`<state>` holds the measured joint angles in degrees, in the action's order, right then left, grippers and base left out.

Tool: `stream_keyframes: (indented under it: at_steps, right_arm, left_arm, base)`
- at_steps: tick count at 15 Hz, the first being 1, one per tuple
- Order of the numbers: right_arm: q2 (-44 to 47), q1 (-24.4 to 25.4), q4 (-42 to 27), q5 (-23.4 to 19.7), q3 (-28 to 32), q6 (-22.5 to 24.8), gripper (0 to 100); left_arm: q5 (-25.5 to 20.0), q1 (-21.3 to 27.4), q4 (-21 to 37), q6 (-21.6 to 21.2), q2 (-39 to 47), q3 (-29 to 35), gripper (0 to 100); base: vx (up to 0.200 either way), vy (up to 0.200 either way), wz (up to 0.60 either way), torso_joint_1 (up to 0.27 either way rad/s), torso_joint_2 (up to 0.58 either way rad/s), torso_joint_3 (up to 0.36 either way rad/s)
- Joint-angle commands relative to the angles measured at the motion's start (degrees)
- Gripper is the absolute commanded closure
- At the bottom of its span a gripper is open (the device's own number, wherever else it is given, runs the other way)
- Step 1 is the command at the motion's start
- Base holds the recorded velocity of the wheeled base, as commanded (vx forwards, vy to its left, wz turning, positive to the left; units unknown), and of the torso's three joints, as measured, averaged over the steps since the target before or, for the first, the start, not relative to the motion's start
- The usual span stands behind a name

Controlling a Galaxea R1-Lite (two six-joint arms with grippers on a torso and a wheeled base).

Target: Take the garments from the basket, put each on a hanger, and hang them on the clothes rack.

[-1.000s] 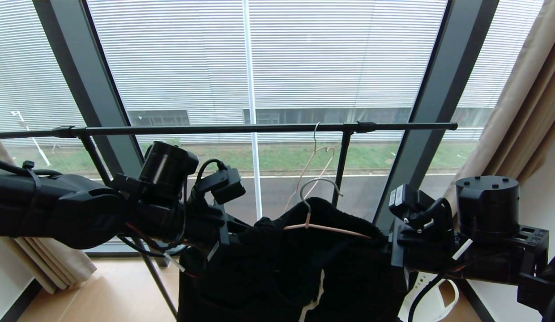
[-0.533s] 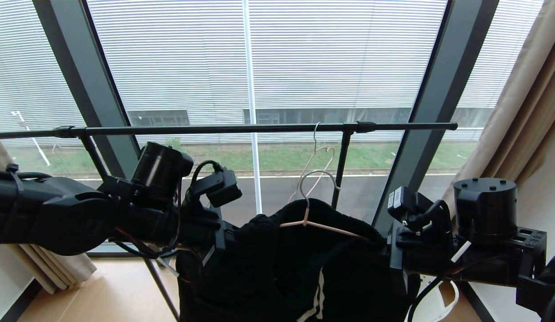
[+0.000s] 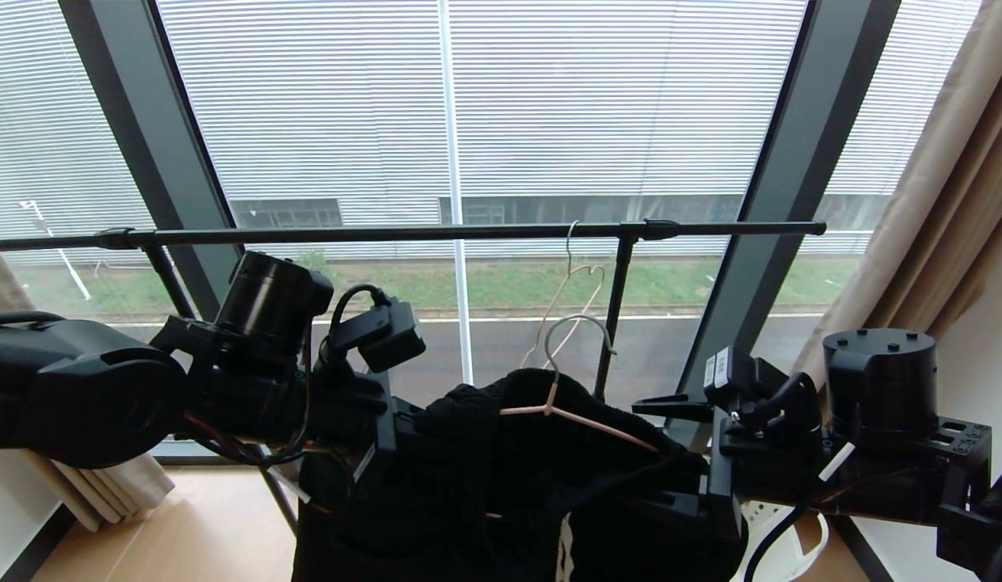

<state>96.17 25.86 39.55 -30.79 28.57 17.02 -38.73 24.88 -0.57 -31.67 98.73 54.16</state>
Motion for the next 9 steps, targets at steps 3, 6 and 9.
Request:
stream_keyframes:
  at_steps: [3,6,9]
  right_arm:
    - [-2.22,-2.57,-0.08,-2.87,-0.10,0.03,0]
    - [-3.10,-3.44,0.00,-4.63,-0.71,0.12,0]
    - [-3.80,-4.50,0.00,-7.00,-0.80,0.12,0]
  left_arm:
    - [-0.03,-0.89,-5.23,0.29,-0.91,-3.19,100]
    - [0.06,-2.29,-8.66,1.88,-2.05,-5.03,100]
    - [-0.03,-3.61,-8.66,2.05,-4.16,-5.65,100]
  base:
    - [0.000,0.000,0.00,0.000,0.00,0.000]
    - [0.000,0.000,0.00,0.000,0.00,0.000]
    - [0.000,0.000,0.00,0.000,0.00,0.000]
